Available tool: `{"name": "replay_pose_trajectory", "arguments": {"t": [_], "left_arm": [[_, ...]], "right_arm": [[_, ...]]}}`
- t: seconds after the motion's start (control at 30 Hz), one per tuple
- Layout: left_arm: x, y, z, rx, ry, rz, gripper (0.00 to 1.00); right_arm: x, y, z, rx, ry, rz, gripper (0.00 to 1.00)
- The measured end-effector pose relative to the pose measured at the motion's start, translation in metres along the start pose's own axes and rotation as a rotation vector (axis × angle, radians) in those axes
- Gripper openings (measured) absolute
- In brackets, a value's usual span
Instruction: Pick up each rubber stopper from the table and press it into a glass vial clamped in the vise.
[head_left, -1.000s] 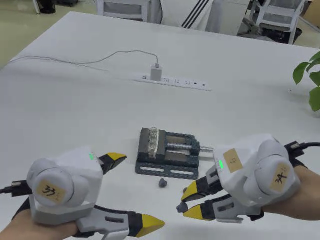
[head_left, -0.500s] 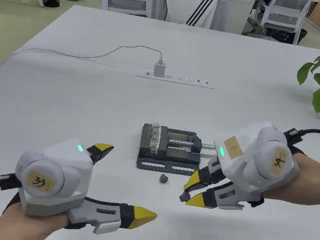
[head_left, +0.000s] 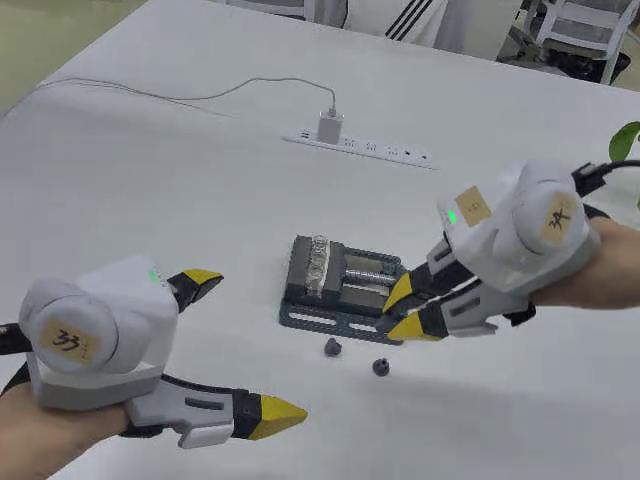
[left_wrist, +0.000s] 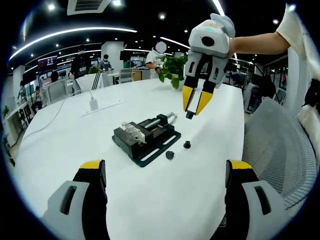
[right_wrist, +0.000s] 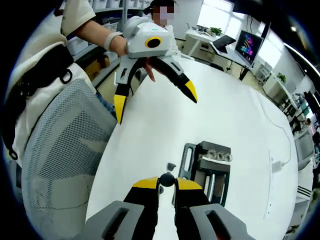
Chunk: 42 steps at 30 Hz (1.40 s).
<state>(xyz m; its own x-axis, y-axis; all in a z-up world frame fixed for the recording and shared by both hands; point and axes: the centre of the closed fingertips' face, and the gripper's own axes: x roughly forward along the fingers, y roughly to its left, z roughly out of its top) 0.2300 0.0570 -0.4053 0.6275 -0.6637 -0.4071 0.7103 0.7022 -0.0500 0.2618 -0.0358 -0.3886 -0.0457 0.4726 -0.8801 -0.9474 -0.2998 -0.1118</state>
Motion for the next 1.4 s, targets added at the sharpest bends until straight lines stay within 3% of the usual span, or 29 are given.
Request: {"name": "replay_pose_trajectory", "arguments": {"t": [0.57, 1.1, 1.4], "left_arm": [[0.008, 0.004, 0.000, 0.007, 0.011, -0.021, 0.99], [0.013, 0.011, 0.001, -0.006, 0.023, -0.020, 0.99], [0.010, 0.016, 0.001, -0.011, 0.028, -0.008, 0.99]], "right_arm": [[-0.005, -0.071, 0.001, -0.079, 0.097, 0.049, 0.06], [0.012, -0.109, 0.007, -0.165, 0.202, 0.110, 0.06], [0.032, -0.126, 0.015, -0.206, 0.263, 0.142, 0.06]]}}
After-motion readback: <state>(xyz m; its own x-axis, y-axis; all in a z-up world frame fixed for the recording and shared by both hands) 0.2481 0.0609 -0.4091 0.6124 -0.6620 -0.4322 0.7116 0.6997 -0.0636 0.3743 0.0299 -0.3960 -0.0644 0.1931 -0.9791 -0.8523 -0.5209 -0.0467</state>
